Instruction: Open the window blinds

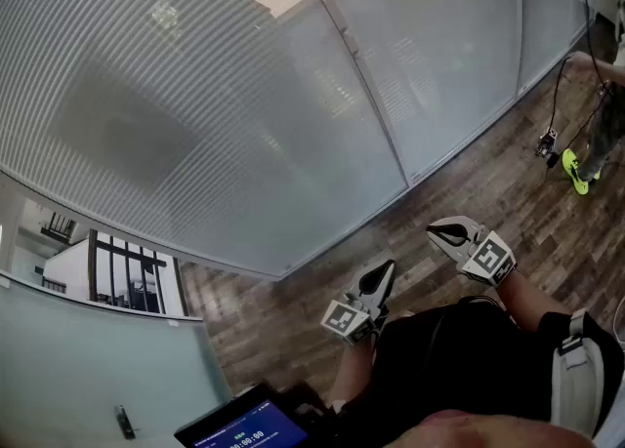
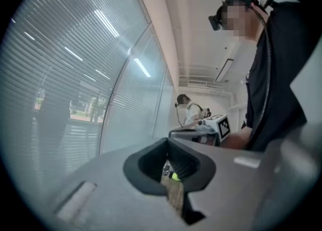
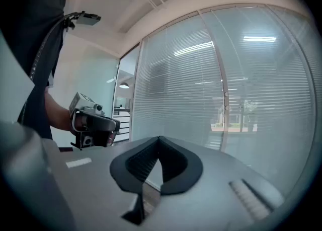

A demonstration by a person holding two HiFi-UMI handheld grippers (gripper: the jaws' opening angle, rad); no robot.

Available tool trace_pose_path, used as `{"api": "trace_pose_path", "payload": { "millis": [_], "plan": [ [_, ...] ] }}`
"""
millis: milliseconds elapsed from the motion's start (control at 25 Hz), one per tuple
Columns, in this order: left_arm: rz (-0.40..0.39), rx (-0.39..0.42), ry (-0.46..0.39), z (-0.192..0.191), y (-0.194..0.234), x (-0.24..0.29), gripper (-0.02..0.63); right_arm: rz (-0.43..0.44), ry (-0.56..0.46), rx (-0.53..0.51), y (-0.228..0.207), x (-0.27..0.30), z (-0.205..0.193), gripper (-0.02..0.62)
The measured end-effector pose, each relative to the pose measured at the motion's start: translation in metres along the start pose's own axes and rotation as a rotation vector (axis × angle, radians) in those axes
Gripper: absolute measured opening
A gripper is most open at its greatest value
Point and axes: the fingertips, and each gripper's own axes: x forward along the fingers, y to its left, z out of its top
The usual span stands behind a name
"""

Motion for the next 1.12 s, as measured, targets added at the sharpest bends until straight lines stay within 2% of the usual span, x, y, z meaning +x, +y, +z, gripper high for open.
{"api": "trace_pose_path", "payload": {
  "millis": [160, 400, 760, 1120],
  "plan": [
    [-0.013, -0.021, -0.028, 0.008, 0.000, 0.007, 0.002, 0.008, 0.016, -0.065, -0.002, 0.002, -0.005, 0.005],
    [-0.041, -0.022, -0.019, 0.003, -0.004, 0.021, 0.002, 0.012, 0.007, -0.109, -0.005, 0.004, -0.005, 0.005],
    [-0.047, -0.023, 0.006, 0.001, -0.009, 0.032, 0.002, 0.034, -0.007, -0.038, -0.010, 0.002, -0.012, 0.006],
    [-0.072, -0.046, 0.026, -0.008, -0.010, 0.039, 0.002, 0.075, 0.011, -0.026, -0.005, 0.000, -0.022, 0.006]
  ]
}}
